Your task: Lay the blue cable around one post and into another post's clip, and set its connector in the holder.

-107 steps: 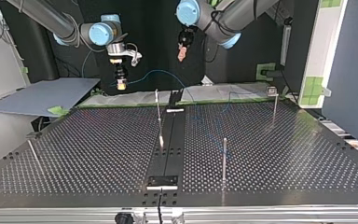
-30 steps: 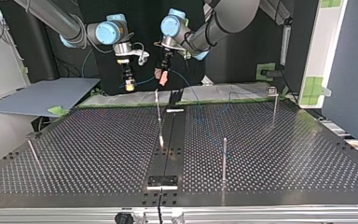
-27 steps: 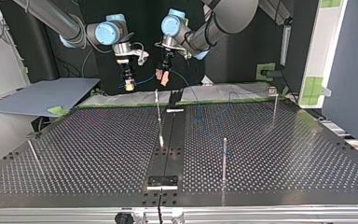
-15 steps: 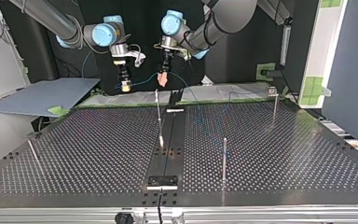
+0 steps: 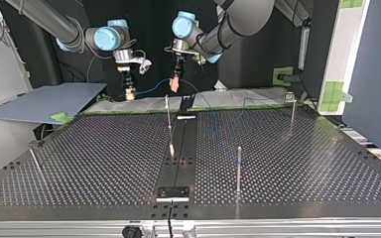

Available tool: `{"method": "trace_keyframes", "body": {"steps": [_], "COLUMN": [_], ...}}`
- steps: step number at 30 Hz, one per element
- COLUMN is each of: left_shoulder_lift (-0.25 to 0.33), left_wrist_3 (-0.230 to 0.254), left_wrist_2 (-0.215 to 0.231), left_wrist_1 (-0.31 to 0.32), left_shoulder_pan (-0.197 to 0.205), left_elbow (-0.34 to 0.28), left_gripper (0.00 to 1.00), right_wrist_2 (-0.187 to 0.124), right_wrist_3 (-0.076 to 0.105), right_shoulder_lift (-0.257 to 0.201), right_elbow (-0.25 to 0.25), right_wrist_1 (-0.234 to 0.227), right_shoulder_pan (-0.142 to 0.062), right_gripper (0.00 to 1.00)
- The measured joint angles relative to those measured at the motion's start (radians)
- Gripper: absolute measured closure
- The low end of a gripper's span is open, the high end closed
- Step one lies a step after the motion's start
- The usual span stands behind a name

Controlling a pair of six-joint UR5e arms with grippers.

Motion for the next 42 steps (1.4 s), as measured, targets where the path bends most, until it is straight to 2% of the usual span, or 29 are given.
{"method": "trace_keyframes", "body": {"steps": [5, 12, 16, 21, 25, 32, 38, 42], "left_shoulder_lift": [-0.001, -0.002, -0.002, -0.002, -0.002, -0.002, -0.020, -0.036], "left_wrist_3": [0.041, 0.080, 0.089, 0.106, 0.119, 0.166, 0.209, 0.216], "left_wrist_2": [0.003, 0.004, 0.007, 0.015, 0.017, 0.014, 0.014, 0.024], "left_wrist_1": [0.007, -0.002, -0.008, -0.018, -0.029, -0.054, -0.083, -0.101], "left_shoulder_pan": [0.000, 0.005, 0.017, 0.042, 0.060, 0.101, 0.136, 0.149], "left_elbow": [0.007, 0.032, 0.047, 0.055, 0.055, 0.056, 0.079, 0.099], "left_gripper": [1.00, 1.00, 1.00, 1.00, 1.00, 1.00, 1.00, 1.00], "right_wrist_2": [-0.019, -0.030, -0.037, -0.046, -0.048, -0.048, -0.048, -0.048], "right_wrist_3": [0.002, 0.000, -0.010, -0.004, -0.007, -0.010, -0.012, -0.012], "right_shoulder_lift": [0.003, 0.016, 0.050, 0.089, 0.123, 0.183, 0.201, 0.203], "right_elbow": [-0.006, -0.019, -0.051, -0.091, -0.125, -0.184, -0.222, -0.243], "right_wrist_1": [-0.003, 0.002, 0.033, 0.070, 0.100, 0.122, 0.138, 0.152], "right_shoulder_pan": [-0.011, -0.018, -0.021, -0.025, -0.029, -0.036, -0.041, -0.044], "right_gripper": [1.00, 1.00, 1.00, 1.00, 1.00, 1.00, 1.00, 1.00]}}
